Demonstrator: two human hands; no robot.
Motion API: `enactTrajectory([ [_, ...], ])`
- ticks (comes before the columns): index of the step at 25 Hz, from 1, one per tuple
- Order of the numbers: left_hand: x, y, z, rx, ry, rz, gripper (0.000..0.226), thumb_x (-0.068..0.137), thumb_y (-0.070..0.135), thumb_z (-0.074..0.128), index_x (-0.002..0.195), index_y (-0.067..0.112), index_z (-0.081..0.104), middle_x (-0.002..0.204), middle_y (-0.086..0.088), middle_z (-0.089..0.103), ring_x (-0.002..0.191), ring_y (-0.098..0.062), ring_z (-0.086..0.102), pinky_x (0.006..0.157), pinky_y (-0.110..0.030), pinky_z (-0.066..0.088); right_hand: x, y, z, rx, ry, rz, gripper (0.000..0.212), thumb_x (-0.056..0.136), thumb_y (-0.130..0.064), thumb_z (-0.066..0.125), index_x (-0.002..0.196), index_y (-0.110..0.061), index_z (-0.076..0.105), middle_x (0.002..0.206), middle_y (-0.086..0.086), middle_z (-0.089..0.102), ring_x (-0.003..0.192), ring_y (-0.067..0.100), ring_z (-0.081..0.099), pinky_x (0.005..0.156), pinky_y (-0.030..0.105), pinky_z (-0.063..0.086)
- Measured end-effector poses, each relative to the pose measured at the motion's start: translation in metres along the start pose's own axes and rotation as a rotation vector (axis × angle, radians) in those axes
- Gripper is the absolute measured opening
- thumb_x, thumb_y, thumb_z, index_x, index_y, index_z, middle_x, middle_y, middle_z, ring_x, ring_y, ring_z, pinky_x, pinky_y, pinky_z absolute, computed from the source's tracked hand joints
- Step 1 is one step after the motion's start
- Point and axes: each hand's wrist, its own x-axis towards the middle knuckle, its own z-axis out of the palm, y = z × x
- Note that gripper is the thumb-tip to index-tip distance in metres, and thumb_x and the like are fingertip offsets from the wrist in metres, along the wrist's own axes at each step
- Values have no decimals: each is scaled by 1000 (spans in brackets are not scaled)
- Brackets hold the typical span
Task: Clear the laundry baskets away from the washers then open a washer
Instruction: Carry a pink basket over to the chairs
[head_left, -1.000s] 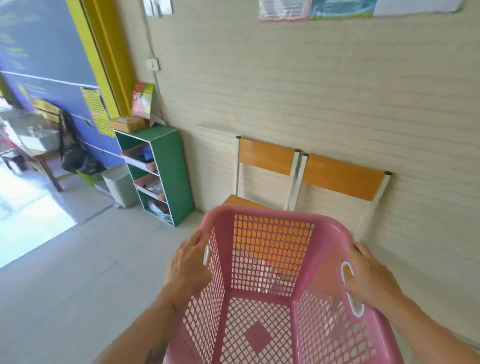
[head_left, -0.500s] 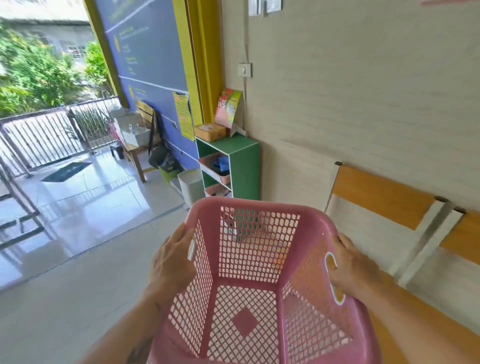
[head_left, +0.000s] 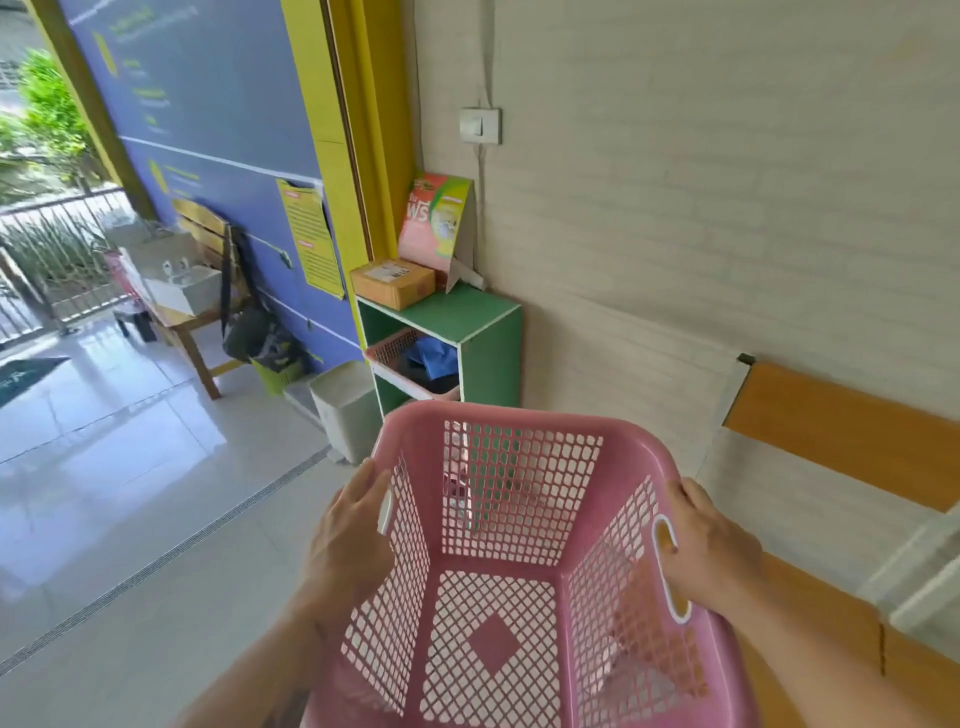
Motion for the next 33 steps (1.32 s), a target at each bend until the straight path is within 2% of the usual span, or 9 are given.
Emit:
enactTrajectory([
  [4, 92, -6, 26, -58, -91, 117, 82, 69, -1, 52, 146, 25, 40, 160, 6, 24, 140, -20, 36, 109, -34, 35, 29, -4, 21, 53, 5, 162, 79, 78, -16, 64, 145, -23, 23, 134, -5, 40, 63, 7, 50, 40, 16, 31],
  [8, 157, 2, 76, -74, -135, 239, 82, 68, -8, 53, 146, 17, 42, 158, -1, 28, 140, -24, 36, 108, -39, 39, 58, 1, 51, 133, 19, 259, 90, 78, -6, 66, 151, -22, 16, 145, -1, 32, 89, 16, 58, 52, 21, 48],
  [10, 204, -5, 137, -37, -228, 298, 81, 71, -7, 54, 147, 17, 39, 159, -1, 26, 140, -24, 35, 107, -42, 42, 94, 14, 101, 106, 19, 347, 94, 77, -5, 68, 152, -18, 13, 151, 2, 27, 97, 19, 57, 55, 22, 49],
  [12, 230, -11, 159, -40, -252, 339, 82, 71, -7, 54, 148, 18, 37, 159, 0, 25, 140, -24, 35, 103, -45, 46, 107, 8, 117, 89, -6, 376, 92, 74, -6, 69, 150, -12, 19, 143, 5, 34, 90, 19, 56, 54, 23, 45],
  [17, 293, -42, 273, -81, -351, 385, 85, 71, -16, 53, 149, 12, 34, 157, -9, 29, 141, -29, 32, 107, -51, 41, 164, 20, 207, 10, -78, 493, 91, 71, -8, 73, 147, -10, 23, 142, 7, 34, 94, 28, 58, 56, 26, 40],
  [21, 316, -65, 363, -88, -398, 425, 90, 72, -18, 51, 153, 14, 24, 158, -11, 24, 142, -31, 27, 111, -47, 37, 195, 35, 279, -58, -122, 546, 89, 71, -4, 71, 146, -5, 24, 145, 16, 34, 115, 36, 51, 72, 38, 53],
  [25, 332, -88, 437, -77, -431, 444, 88, 74, -15, 46, 153, 15, 20, 160, -9, 17, 144, -30, 22, 113, -39, 28, 216, 40, 341, -97, -195, 652, 92, 72, -6, 73, 148, -4, 22, 150, 18, 29, 118, 37, 48, 76, 41, 54],
  [29, 337, -107, 477, -50, -498, 471, 87, 75, -18, 43, 153, 11, 19, 161, -13, 11, 144, -37, 19, 106, -45, 37, 228, 38, 383, -102, -222, 686, 95, 67, -3, 77, 145, -2, 24, 141, 18, 33, 110, 36, 53, 73, 39, 55],
  [33, 342, -116, 484, 5, -616, 411, 90, 75, -15, 42, 154, 17, 16, 163, -8, -1, 147, -35, 10, 102, -48, 41, 232, 29, 388, -43, -251, 717, 96, 70, -8, 75, 148, -12, 17, 143, 15, 31, 118, 33, 50, 81, 45, 57],
])
